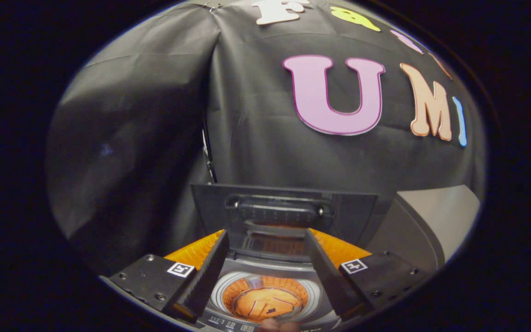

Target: Put the clothes into the washing machine and then close the washing machine lid.

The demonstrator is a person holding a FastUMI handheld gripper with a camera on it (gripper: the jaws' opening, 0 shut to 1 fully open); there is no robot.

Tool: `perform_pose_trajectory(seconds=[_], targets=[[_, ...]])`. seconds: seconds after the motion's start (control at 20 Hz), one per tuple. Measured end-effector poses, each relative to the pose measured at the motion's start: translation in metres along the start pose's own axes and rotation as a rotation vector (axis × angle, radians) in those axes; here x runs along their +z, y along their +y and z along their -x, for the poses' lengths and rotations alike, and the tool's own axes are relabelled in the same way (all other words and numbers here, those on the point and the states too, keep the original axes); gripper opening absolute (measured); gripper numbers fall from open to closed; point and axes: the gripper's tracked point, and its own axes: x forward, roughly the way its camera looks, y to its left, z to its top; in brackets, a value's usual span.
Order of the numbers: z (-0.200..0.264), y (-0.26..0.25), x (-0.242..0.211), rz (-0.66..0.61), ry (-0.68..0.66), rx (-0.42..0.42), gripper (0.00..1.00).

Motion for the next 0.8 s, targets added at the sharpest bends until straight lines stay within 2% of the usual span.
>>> perform_pose_trajectory(seconds=[0.35,0.65,0.8], targets=[[-0.033,-0.003,0.051,-0.076,-0.059,-0.022,0.99],[-0.072,-0.016,0.066,-0.061,-0.077,-0.082,0.97],[-0.093,-0.020,0.054,-0.057,-0.035,-0.110,0.97]])
